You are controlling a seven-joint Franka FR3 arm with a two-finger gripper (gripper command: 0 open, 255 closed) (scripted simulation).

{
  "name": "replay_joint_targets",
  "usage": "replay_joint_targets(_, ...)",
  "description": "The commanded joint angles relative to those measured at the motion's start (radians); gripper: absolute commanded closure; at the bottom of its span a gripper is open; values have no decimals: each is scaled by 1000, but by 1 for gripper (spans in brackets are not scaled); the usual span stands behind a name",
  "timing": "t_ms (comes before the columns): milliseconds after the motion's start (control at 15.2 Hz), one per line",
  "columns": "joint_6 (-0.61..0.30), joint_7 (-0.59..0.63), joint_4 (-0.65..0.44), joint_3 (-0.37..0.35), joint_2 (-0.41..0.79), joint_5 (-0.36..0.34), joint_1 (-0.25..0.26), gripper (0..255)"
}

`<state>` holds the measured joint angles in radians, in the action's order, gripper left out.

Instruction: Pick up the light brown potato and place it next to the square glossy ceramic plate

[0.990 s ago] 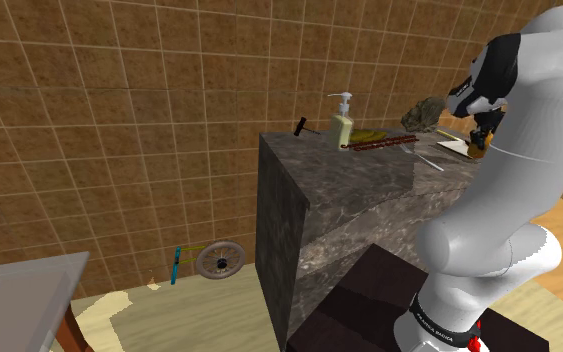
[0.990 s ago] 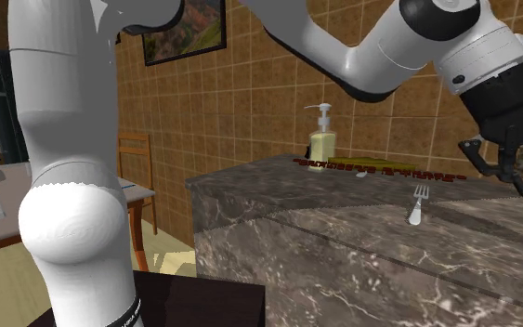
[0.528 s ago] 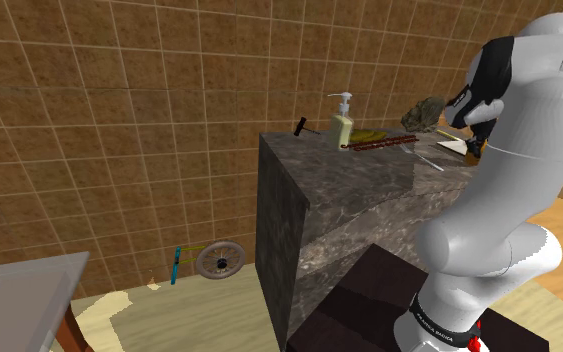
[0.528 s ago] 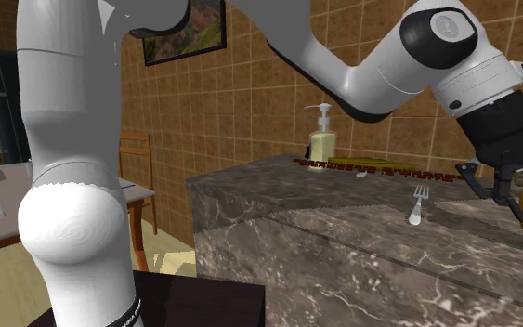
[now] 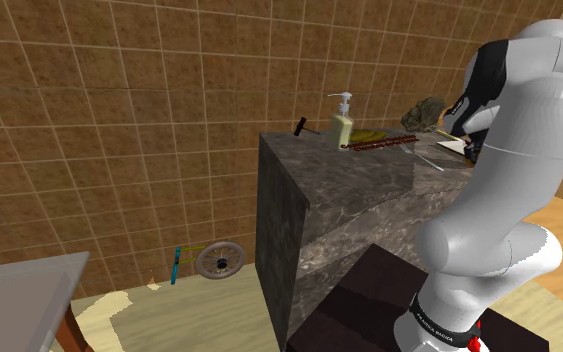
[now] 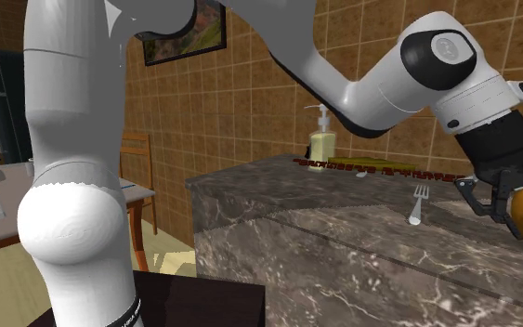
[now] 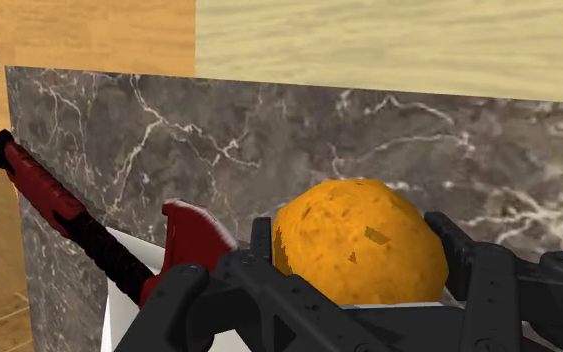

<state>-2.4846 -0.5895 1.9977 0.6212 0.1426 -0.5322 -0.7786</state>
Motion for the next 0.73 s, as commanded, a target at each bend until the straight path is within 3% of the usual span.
replay_joint_targets(0,-3,0,6,-4,9,3,2,255)
replay_joint_targets(264,-3,0,6,-3,9,3,3,255)
replay_joint_targets(330,0,-1,3,-4,9,4,4,0)
replay_joint_targets(660,-3,0,6,-3,9,3,3,0)
